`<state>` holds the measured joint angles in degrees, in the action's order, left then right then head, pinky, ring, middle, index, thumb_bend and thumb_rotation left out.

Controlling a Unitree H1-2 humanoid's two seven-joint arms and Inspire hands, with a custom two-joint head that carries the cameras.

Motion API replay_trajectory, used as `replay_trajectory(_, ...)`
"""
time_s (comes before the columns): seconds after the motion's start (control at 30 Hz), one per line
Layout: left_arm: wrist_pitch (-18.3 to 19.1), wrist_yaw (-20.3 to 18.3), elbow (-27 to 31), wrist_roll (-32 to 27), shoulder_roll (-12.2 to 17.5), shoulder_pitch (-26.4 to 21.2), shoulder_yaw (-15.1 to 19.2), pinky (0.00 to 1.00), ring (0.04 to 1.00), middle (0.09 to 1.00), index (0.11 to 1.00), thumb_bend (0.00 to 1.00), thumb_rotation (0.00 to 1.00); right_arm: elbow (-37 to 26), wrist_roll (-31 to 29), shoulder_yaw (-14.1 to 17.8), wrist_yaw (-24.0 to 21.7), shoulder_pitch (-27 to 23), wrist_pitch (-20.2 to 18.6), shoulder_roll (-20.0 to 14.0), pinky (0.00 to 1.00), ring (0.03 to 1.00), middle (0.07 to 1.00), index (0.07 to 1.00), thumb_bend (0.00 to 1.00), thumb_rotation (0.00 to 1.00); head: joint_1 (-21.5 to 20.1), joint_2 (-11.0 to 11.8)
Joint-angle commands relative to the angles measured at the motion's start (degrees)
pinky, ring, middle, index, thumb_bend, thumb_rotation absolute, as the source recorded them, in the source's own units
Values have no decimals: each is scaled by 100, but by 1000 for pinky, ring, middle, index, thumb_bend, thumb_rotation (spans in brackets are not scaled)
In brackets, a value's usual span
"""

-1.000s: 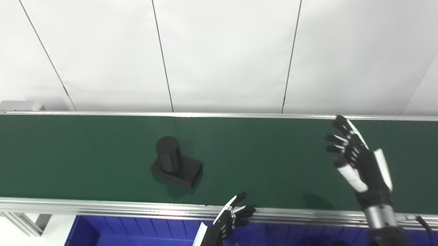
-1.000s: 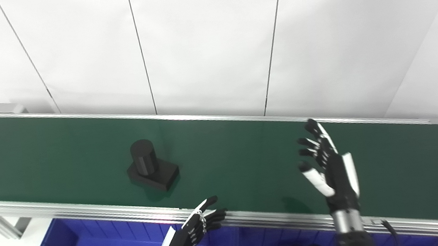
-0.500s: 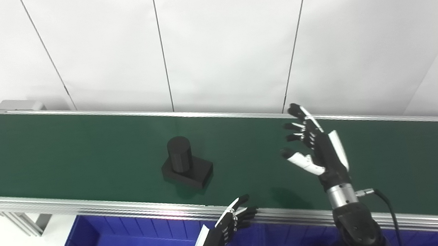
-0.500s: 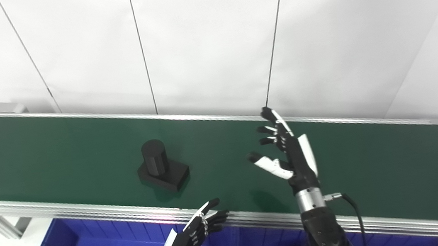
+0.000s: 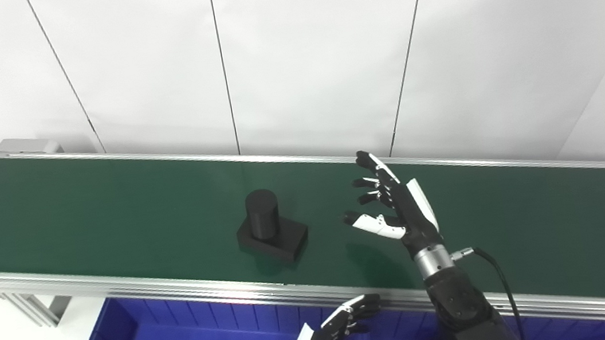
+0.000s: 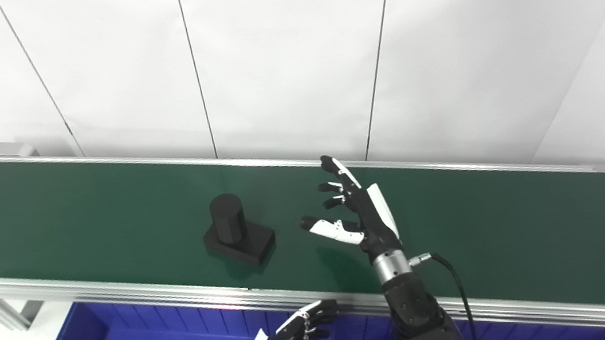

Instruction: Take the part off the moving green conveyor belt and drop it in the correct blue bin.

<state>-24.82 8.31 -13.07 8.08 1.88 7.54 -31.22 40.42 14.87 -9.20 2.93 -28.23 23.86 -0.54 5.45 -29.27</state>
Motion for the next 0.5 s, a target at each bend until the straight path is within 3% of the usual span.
replay_trajectory(0.0,-211,133,151,45,35,-64,-102,785,824,818,812,985,907,-63,78,-44,147,-334,204,70,604,782,917,927,989,597,15,-9)
replay_trajectory(0.47,-211,396,-38,47,170,-109,-514,807,817,827,813,1000,873,116,319,-242,119,-571,-96,184,586,773,925,931,983,603,92,-11)
